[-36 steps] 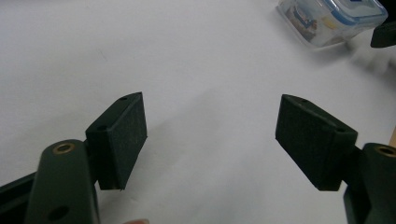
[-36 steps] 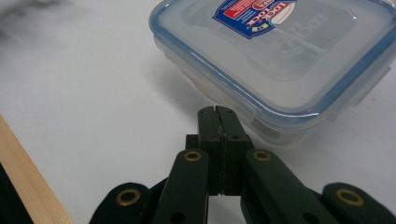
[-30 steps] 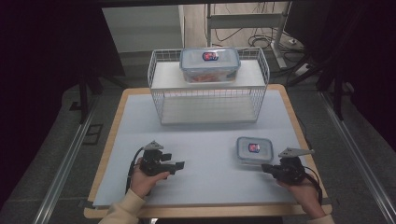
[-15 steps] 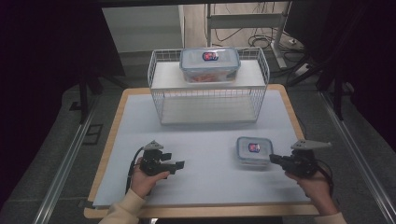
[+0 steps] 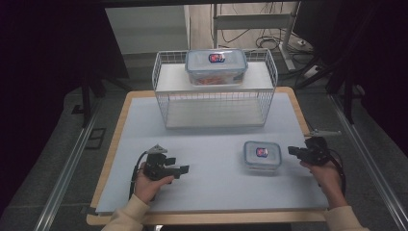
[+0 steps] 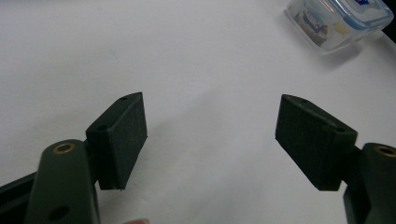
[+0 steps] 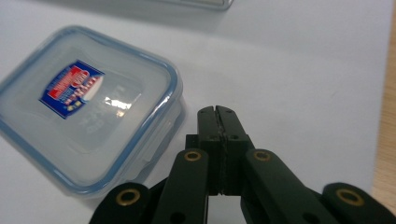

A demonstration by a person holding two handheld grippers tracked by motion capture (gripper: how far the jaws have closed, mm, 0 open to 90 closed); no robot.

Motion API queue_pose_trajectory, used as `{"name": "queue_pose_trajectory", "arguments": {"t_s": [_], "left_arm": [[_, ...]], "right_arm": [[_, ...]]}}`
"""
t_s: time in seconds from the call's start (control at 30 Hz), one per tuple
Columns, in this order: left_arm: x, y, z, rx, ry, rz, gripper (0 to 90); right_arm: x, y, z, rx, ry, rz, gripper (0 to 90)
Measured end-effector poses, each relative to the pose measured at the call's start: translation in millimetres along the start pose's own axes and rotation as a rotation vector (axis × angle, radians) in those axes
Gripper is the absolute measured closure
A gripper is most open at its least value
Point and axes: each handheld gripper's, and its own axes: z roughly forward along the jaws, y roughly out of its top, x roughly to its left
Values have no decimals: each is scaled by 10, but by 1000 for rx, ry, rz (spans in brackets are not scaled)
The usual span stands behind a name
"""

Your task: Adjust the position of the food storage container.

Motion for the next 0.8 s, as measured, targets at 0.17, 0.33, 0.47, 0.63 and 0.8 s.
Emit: {"name": "queue_pose_trajectory", "arguments": {"t_s": [0.17,0.33,0.47,0.63,0.8], "left_arm": [[-11,-3,6,2,0,2,247],[0,-3,10,5,1,2,247],[7,-2,8,4,2,2,247],[-1,-3,11,4,3,2,247],[8,-2,11,5,4,2,247]], "right_arm": [[85,20,108,46,8,-29,893],[145,71,143,52,8,-43,893],[158,96,157,55,5,-39,894],[230,116,187,55,12,-56,894],[347,139,218,51,43,-72,894]]}}
